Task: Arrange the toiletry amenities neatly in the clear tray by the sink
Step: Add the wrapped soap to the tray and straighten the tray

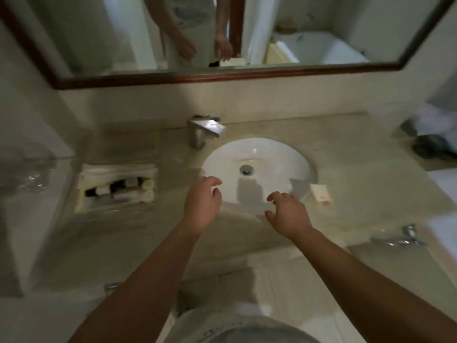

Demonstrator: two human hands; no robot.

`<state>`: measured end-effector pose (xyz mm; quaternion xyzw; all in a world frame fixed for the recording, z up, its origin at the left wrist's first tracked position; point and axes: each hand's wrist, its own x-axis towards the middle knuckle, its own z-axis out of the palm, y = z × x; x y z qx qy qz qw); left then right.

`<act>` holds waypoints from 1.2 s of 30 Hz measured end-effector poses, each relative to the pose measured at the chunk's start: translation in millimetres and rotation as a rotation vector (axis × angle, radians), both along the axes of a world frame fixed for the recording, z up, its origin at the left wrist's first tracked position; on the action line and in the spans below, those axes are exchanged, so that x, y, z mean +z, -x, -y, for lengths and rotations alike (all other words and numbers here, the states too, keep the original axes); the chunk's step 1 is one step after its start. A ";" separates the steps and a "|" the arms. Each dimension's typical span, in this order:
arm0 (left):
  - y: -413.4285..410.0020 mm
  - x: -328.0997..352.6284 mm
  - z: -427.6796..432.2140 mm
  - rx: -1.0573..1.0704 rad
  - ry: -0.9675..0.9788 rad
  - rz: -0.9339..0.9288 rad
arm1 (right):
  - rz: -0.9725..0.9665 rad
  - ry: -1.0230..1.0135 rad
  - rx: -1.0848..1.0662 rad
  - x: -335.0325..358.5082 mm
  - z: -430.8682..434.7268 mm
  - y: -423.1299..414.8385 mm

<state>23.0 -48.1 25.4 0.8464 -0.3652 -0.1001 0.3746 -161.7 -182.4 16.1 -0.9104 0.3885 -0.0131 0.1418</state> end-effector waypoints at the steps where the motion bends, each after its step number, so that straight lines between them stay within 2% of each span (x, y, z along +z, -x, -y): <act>1: 23.7 -0.6 15.5 -0.052 0.012 -0.014 | -0.002 -0.002 -0.043 1.2 8.6 26.0; 7: 132.1 1.8 95.8 -0.326 -0.028 -0.055 | -0.014 -0.003 -0.269 9.8 50.9 148.1; 14: 170.3 -16.0 165.0 -0.438 -0.204 -0.117 | 0.018 -0.067 -0.353 -1.2 83.2 191.9; 27: 163.0 -73.2 284.7 -0.255 -0.363 -0.318 | -0.053 -0.194 -0.226 -29.4 183.4 157.5; 36: 157.9 -59.5 287.4 -0.062 -0.191 -0.404 | 0.035 -0.284 -0.207 -21.6 213.6 141.0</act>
